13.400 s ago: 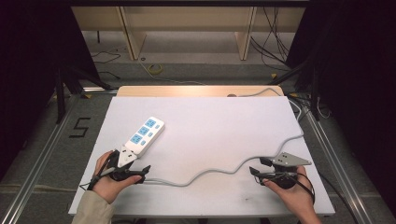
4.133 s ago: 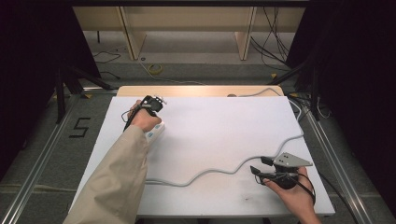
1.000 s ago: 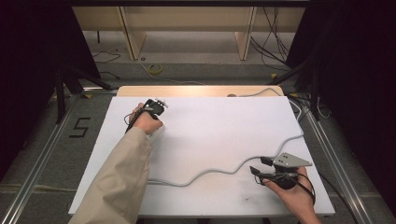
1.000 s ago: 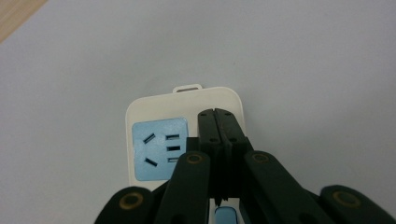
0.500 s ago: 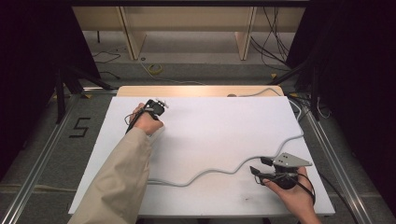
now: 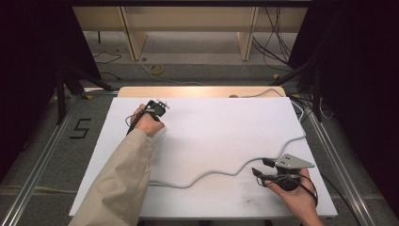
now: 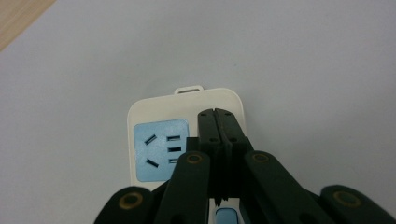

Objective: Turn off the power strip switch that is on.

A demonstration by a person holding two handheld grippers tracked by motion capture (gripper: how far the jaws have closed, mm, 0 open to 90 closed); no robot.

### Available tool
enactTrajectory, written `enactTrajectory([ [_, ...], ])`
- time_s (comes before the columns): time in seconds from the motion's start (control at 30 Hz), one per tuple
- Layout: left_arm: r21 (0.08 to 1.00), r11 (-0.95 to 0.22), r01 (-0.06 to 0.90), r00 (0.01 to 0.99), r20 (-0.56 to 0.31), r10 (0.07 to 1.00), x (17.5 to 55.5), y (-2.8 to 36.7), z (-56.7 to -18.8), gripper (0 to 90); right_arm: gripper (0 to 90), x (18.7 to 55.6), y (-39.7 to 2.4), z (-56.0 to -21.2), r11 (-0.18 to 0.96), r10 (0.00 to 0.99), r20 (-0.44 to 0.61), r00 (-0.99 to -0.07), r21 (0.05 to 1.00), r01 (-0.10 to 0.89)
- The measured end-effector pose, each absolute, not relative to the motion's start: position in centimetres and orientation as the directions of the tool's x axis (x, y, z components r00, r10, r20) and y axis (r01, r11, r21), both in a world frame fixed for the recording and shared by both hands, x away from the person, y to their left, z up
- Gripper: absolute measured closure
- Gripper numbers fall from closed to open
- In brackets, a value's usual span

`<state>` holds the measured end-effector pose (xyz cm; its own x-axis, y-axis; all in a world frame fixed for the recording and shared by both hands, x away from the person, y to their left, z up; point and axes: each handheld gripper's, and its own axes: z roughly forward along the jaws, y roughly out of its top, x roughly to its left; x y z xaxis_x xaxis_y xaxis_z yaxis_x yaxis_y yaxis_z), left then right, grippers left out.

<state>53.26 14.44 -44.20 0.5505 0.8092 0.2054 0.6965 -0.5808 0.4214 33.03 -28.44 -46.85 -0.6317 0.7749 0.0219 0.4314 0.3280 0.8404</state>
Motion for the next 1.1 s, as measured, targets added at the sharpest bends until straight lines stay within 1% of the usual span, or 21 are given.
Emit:
enactTrajectory([
  [0.23, 0.450, -0.566, 0.691, 0.539, 0.201, 0.818, 53.1, 14.6, -44.0, 90.0, 41.7, 33.0, -28.4, -46.9, 0.328, 0.775, 0.022, -0.631, 0.840, 0.432],
  [0.63, 0.462, -0.551, 0.695, 0.541, 0.168, 0.824, 53.0, 14.6, -43.9, 89.9, 41.7, 33.0, -28.4, -46.8, 0.327, 0.776, 0.022, -0.631, 0.840, 0.432],
  [1.0, 0.492, -0.550, 0.675, 0.546, 0.168, 0.821, 52.5, 14.6, -43.1, 89.6, 41.8, 33.0, -28.4, -46.8, 0.327, 0.777, 0.022, -0.630, 0.840, 0.433],
  [1.03, 0.492, -0.550, 0.675, 0.546, 0.168, 0.821, 52.5, 14.6, -43.1, 89.4, 41.8, 33.0, -28.4, -46.8, 0.328, 0.776, 0.021, -0.630, 0.840, 0.432],
  [1.07, 0.499, -0.545, 0.674, 0.542, 0.167, 0.824, 52.4, 14.8, -43.0, 85.8, 41.8, 33.0, -28.4, -46.8, 0.328, 0.776, 0.021, -0.630, 0.840, 0.432],
  [1.1, 0.504, -0.544, 0.671, 0.543, 0.167, 0.823, 52.4, 14.8, -42.9, 85.4, 41.8, 33.0, -28.4, -46.8, 0.328, 0.776, 0.021, -0.630, 0.840, 0.432],
])
